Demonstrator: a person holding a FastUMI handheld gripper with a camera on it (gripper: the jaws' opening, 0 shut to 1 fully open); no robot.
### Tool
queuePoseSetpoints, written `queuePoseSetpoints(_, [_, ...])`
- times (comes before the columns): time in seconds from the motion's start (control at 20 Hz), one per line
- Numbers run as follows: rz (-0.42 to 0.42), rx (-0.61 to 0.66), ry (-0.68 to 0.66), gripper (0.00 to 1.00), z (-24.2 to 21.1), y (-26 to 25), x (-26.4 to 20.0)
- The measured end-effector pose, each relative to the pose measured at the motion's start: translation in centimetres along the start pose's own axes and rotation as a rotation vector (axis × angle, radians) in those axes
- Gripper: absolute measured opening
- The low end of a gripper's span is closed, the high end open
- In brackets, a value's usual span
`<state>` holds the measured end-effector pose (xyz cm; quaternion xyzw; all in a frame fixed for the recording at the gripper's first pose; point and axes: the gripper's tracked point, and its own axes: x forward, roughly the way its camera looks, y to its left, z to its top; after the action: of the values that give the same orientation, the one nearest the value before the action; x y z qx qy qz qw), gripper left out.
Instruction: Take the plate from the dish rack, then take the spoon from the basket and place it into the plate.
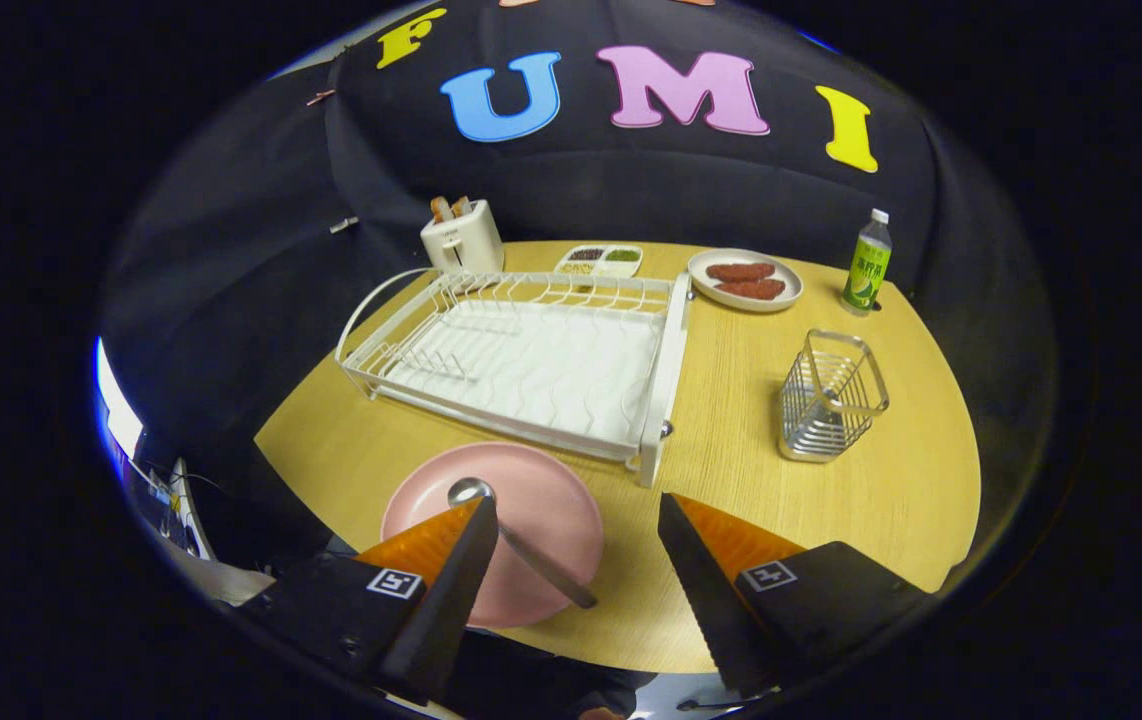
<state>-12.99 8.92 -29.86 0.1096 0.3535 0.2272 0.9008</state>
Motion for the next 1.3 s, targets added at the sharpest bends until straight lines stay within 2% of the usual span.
queuePoseSetpoints(0.3, [-0.031, -0.020, -0.159, 0.99, 7.9, -1.7, -3.7])
queuePoseSetpoints(0.7, [-0.121, -0.011, -0.348, 0.99, 16.5, -8.0, -9.5])
queuePoseSetpoints(1.0, [-0.208, -0.049, -0.461, 0.99, 19.2, -13.5, -14.0])
queuePoseSetpoints(1.3, [-0.222, -0.070, -0.507, 0.98, 20.2, -16.9, -16.0])
